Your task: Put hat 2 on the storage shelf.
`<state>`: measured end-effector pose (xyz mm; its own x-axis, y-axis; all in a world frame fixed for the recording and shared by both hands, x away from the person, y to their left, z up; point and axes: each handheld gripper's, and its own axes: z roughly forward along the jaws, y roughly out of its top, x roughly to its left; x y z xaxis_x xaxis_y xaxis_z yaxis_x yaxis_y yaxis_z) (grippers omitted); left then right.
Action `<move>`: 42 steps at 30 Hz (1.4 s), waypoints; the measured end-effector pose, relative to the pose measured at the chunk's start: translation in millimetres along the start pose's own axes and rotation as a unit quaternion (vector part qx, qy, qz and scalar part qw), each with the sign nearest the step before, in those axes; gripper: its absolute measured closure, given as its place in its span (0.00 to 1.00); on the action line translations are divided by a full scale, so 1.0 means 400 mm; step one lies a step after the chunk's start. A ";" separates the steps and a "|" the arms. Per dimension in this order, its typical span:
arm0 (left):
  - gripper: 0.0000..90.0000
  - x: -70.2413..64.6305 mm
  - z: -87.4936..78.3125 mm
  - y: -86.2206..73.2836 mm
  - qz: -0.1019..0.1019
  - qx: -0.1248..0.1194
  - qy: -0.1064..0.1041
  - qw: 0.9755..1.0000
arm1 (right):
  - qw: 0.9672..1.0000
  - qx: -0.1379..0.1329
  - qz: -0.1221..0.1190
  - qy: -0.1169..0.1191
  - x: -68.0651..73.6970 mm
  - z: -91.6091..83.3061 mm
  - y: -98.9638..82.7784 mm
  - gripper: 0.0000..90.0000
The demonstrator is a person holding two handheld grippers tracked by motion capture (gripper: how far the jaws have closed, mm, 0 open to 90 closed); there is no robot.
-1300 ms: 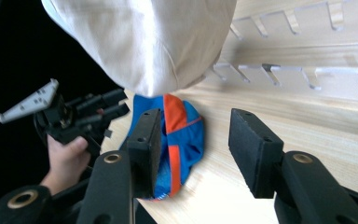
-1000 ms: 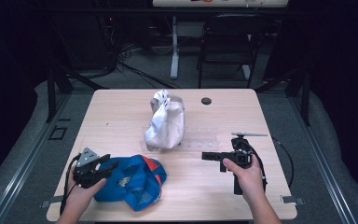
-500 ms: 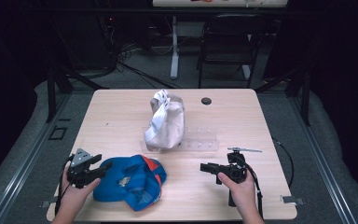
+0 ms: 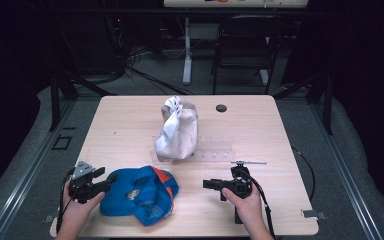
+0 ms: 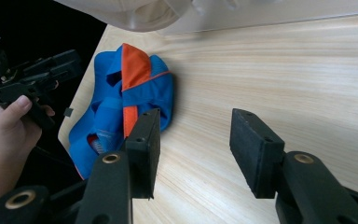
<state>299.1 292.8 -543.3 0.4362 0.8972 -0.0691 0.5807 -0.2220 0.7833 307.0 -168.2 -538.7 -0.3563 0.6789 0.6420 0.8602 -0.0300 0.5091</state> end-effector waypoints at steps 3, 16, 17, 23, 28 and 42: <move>0.50 -0.002 -0.013 -0.006 -0.005 -0.008 -0.001 1.000 | 1.000 -0.003 0.008 0.015 0.006 0.017 -0.001 0.60; 0.51 0.009 -0.060 -0.054 -0.019 -0.005 0.022 1.000 | 0.995 0.080 -0.025 0.058 0.065 0.148 -0.003 0.65; 0.51 0.011 -0.066 -0.057 -0.021 -0.004 0.024 0.999 | 0.994 0.085 -0.017 0.068 0.069 0.157 -0.005 0.65; 0.51 0.019 -0.084 -0.071 -0.030 -0.006 0.034 0.999 | 0.987 0.122 -0.007 0.103 0.082 0.200 -0.014 0.65; 0.51 0.019 -0.087 -0.075 -0.029 -0.001 0.037 0.999 | 0.983 0.139 0.003 0.116 0.087 0.229 -0.025 0.64; 0.52 0.016 -0.083 -0.077 -0.023 0.001 0.044 0.999 | 0.980 0.152 0.016 0.126 0.082 0.265 -0.033 0.77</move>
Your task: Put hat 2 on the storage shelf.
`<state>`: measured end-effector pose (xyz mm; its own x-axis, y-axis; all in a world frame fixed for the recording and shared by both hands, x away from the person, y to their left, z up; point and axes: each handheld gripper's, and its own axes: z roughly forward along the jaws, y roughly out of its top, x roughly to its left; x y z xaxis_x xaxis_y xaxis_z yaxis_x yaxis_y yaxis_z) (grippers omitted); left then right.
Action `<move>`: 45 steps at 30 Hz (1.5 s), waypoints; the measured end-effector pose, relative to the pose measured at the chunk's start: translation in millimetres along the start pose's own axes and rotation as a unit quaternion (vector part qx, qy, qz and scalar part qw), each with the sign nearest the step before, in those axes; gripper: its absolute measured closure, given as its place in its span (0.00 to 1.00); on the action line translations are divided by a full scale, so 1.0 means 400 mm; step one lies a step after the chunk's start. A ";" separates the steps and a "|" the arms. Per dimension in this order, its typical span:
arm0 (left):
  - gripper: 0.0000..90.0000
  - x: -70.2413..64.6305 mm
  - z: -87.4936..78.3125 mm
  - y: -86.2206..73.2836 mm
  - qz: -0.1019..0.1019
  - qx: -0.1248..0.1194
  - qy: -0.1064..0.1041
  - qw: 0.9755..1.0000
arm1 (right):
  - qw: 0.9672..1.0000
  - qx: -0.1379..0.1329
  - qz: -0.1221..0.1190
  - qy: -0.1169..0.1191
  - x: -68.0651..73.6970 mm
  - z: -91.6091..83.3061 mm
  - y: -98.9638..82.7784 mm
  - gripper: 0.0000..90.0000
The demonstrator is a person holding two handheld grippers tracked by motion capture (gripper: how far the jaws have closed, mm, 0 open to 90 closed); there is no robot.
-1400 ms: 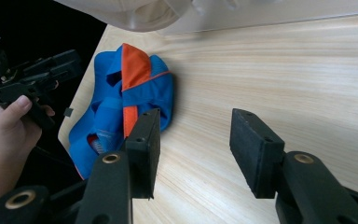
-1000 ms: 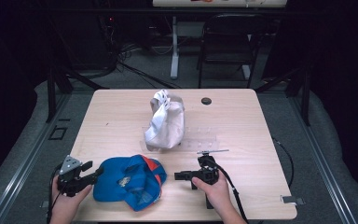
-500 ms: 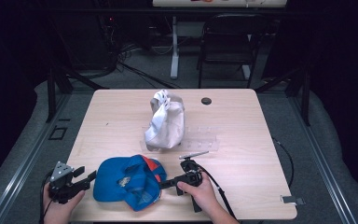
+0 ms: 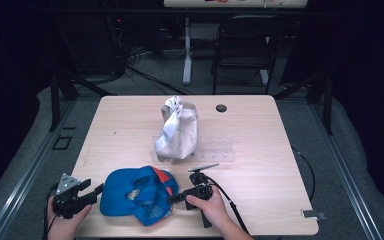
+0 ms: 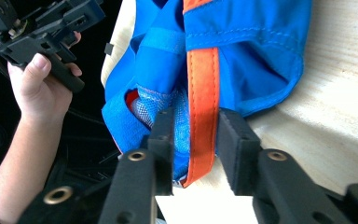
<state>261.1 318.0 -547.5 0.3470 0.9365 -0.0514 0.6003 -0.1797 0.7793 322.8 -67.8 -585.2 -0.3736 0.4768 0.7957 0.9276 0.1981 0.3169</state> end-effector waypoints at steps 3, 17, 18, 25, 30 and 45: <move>0.52 0.001 -0.001 0.001 0.000 0.003 0.001 1.000 | 1.000 -0.003 0.003 -0.002 0.000 -0.009 0.002 0.85; 0.52 0.002 0.003 0.007 0.001 -0.002 -0.001 1.000 | 0.999 -0.016 0.023 0.038 0.016 -0.058 0.000 0.86; 0.52 0.001 0.005 0.009 0.002 -0.001 -0.003 1.000 | 0.999 -0.022 0.023 0.039 0.022 -0.075 -0.003 0.86; 0.53 -0.007 0.024 0.021 0.006 -0.003 -0.017 1.000 | 0.997 -0.040 0.023 0.059 0.030 -0.121 -0.013 0.87; 0.54 -0.012 0.036 0.031 0.017 0.001 -0.023 1.000 | 0.996 -0.057 0.034 0.053 0.025 -0.170 -0.019 0.87; 0.54 -0.023 0.058 0.052 0.024 -0.003 -0.036 0.999 | 0.996 -0.081 0.044 0.020 -0.004 -0.323 -0.045 0.87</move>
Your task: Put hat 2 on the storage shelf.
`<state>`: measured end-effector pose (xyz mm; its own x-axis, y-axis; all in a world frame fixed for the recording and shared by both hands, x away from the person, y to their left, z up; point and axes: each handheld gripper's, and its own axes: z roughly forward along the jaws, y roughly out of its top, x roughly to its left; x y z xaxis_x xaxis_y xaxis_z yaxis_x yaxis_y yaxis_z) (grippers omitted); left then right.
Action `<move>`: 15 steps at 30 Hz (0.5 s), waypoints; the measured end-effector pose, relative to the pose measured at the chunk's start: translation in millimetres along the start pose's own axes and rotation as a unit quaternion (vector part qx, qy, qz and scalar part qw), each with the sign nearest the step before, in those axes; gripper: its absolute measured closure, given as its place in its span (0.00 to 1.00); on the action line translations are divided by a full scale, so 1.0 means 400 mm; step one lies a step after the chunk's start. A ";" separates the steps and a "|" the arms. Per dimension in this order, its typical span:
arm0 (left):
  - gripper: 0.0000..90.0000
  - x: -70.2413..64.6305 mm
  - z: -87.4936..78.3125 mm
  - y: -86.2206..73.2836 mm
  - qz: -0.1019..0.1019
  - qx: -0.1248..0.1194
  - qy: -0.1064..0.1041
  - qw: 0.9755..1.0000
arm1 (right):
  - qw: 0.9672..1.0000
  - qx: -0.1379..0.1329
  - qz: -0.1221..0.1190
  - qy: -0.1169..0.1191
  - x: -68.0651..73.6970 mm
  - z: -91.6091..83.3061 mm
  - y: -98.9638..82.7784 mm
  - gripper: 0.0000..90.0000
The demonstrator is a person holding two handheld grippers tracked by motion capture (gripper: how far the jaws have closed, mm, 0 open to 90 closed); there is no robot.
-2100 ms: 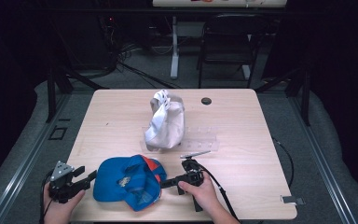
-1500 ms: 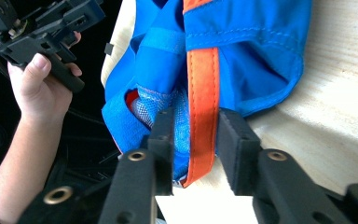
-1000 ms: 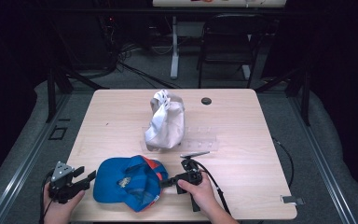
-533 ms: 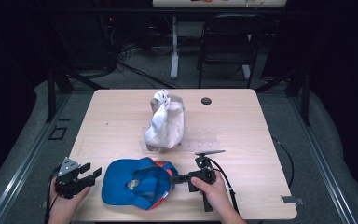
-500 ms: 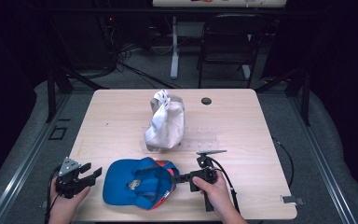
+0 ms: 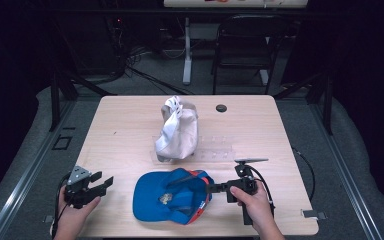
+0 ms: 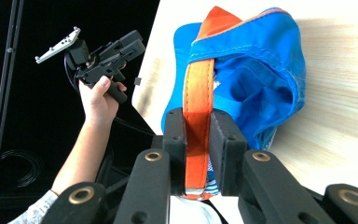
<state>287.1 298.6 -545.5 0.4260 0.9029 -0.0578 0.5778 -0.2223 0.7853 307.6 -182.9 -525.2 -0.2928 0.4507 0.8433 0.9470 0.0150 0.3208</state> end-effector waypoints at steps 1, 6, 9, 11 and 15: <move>0.54 -0.001 0.002 0.002 0.001 0.002 -0.001 1.000 | 1.000 0.004 0.000 -0.001 0.000 -0.007 0.000 0.87; 0.54 -0.009 0.016 0.013 0.010 0.009 -0.008 1.000 | 1.000 -0.006 -0.001 0.000 0.007 -0.037 -0.003 0.87; 0.54 -0.014 0.024 0.017 0.012 0.003 -0.010 1.000 | 1.000 -0.012 -0.002 0.006 0.017 -0.058 0.003 0.87; 0.54 -0.015 0.024 0.018 0.014 0.005 -0.010 1.000 | 1.000 -0.017 0.003 0.000 0.024 -0.067 0.008 0.86; 0.54 -0.017 0.030 0.019 0.015 0.002 -0.013 1.000 | 1.000 -0.014 0.013 -0.012 0.037 -0.086 0.021 0.87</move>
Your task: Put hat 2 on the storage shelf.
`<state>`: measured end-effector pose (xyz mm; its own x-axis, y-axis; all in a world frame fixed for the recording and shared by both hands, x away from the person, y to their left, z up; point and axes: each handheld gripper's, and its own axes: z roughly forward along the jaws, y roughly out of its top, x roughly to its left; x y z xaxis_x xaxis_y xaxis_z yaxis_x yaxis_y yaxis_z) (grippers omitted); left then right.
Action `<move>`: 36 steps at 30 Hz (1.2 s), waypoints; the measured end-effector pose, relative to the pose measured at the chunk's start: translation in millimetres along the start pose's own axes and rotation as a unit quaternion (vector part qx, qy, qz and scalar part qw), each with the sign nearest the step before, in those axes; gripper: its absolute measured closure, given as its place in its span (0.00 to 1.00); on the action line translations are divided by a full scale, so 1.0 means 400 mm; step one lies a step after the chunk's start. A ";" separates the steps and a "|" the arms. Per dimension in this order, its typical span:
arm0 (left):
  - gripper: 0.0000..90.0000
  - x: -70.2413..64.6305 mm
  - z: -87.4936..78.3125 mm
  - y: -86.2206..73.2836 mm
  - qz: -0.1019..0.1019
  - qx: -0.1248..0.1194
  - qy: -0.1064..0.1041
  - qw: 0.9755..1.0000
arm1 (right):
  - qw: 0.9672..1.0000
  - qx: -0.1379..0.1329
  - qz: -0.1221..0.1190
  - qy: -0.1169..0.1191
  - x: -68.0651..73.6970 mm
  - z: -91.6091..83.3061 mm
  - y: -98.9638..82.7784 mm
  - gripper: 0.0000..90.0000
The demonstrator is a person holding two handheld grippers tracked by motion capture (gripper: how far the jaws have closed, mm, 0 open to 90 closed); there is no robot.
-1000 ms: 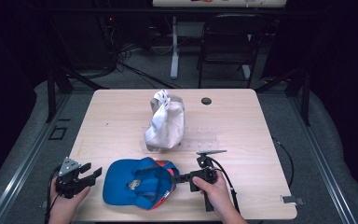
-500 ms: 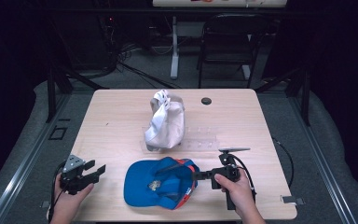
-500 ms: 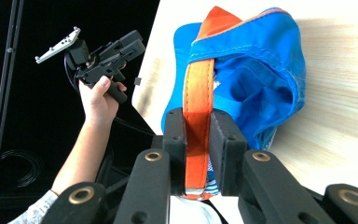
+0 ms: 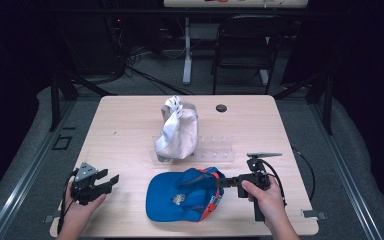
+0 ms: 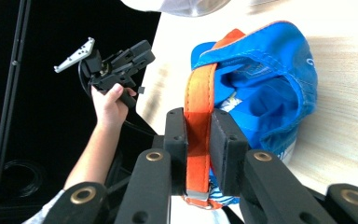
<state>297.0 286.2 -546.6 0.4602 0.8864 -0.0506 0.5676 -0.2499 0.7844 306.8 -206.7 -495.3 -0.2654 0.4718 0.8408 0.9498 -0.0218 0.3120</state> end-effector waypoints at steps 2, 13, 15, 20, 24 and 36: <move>0.54 0.002 0.002 0.000 0.001 0.002 -0.001 1.000 | 1.000 -0.001 0.011 -0.001 0.009 -0.010 0.007 0.87; 0.55 0.003 0.002 -0.005 -0.003 0.001 -0.004 1.000 | 0.999 0.003 0.041 0.023 0.060 -0.058 0.044 0.87; 0.55 0.003 0.005 -0.006 -0.005 0.000 -0.007 1.000 | 0.998 0.008 0.047 0.031 0.078 -0.067 0.054 0.87; 0.55 0.002 0.008 -0.006 -0.002 0.001 -0.009 1.000 | 0.997 0.010 0.057 0.047 0.097 -0.080 0.066 0.87; 0.55 -0.002 0.007 -0.005 0.003 0.008 -0.011 1.000 | 0.996 0.008 0.071 0.059 0.116 -0.098 0.079 0.87; 0.55 -0.006 0.005 -0.006 0.003 -0.006 -0.004 1.000 | 0.994 -0.022 0.088 0.055 0.167 -0.173 0.102 0.87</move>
<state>295.7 283.9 -549.6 0.4688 0.8818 -0.0513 0.5572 -0.2503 0.7917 316.3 -237.0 -396.0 -0.1140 0.3581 0.9267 0.9755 -0.1361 0.1727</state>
